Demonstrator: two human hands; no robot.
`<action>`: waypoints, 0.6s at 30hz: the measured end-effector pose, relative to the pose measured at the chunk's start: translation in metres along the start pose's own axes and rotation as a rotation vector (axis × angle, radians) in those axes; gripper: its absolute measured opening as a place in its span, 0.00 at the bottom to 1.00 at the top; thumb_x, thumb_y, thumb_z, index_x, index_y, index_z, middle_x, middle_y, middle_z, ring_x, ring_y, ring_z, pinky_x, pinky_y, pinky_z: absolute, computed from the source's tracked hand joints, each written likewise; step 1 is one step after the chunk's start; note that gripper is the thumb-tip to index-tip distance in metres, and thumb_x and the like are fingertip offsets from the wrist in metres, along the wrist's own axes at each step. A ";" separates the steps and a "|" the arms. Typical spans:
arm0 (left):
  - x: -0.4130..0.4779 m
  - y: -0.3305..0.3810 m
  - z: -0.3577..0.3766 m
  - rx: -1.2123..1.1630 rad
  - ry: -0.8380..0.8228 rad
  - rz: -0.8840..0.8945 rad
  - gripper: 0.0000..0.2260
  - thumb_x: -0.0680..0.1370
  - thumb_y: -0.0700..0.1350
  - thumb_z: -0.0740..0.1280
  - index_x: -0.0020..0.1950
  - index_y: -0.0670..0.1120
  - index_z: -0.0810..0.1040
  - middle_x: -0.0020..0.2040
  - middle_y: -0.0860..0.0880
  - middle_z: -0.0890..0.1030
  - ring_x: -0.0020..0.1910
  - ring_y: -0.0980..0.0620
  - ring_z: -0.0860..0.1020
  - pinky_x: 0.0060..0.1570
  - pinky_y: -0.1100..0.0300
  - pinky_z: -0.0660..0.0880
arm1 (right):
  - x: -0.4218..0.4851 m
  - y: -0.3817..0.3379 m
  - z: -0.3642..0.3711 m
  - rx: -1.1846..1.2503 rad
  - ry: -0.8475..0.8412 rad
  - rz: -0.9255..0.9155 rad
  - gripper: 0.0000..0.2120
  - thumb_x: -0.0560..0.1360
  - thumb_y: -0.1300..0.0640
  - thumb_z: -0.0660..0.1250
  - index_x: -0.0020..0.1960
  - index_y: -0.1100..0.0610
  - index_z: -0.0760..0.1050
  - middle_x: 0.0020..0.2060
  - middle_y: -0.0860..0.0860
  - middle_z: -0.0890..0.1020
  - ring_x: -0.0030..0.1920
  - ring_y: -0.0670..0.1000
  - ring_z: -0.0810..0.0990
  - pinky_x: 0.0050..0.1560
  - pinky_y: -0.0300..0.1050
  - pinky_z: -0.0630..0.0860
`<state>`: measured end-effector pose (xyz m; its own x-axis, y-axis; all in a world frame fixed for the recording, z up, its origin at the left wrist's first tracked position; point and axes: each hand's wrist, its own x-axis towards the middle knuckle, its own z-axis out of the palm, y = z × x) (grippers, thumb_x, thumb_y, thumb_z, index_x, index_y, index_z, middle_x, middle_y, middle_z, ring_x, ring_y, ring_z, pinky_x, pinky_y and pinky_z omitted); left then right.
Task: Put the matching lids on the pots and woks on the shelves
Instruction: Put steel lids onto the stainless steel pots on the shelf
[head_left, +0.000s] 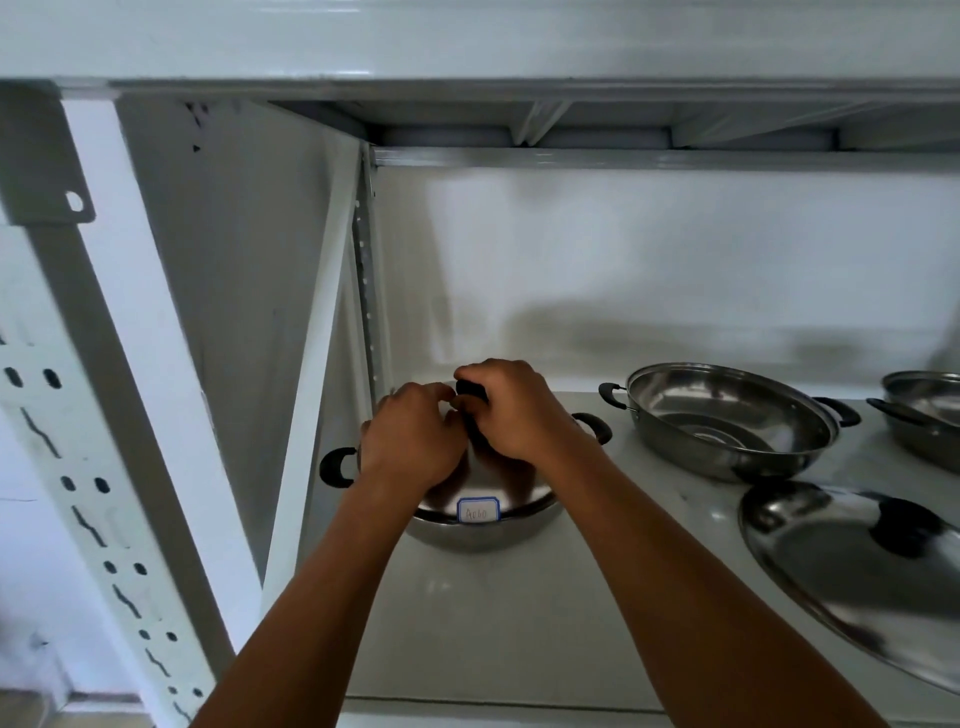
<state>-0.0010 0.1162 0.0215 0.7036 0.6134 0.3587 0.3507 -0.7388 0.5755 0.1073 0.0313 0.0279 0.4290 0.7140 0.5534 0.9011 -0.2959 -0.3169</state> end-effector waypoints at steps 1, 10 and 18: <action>0.000 0.000 0.000 0.004 0.008 -0.001 0.13 0.75 0.50 0.62 0.58 0.57 0.79 0.56 0.48 0.82 0.57 0.43 0.79 0.58 0.41 0.74 | 0.000 -0.001 0.001 0.002 -0.001 -0.006 0.07 0.74 0.55 0.66 0.40 0.57 0.74 0.35 0.53 0.79 0.38 0.56 0.76 0.39 0.49 0.73; -0.001 -0.001 0.004 0.072 -0.003 -0.025 0.17 0.77 0.50 0.60 0.66 0.54 0.75 0.62 0.47 0.80 0.62 0.43 0.76 0.63 0.41 0.70 | -0.004 -0.005 0.003 0.010 -0.029 0.048 0.09 0.77 0.54 0.65 0.44 0.61 0.76 0.38 0.56 0.79 0.41 0.57 0.77 0.42 0.51 0.75; -0.027 0.071 0.025 -0.008 0.112 0.394 0.22 0.71 0.42 0.62 0.64 0.49 0.76 0.61 0.47 0.79 0.59 0.43 0.78 0.60 0.45 0.73 | -0.076 0.030 -0.056 -0.028 0.158 0.107 0.18 0.79 0.53 0.61 0.68 0.54 0.74 0.63 0.53 0.79 0.61 0.55 0.76 0.60 0.50 0.73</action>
<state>0.0200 0.0401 0.0343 0.7111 0.3110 0.6306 0.0630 -0.9214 0.3834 0.1054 -0.0676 0.0193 0.5251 0.5694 0.6325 0.8502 -0.3843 -0.3599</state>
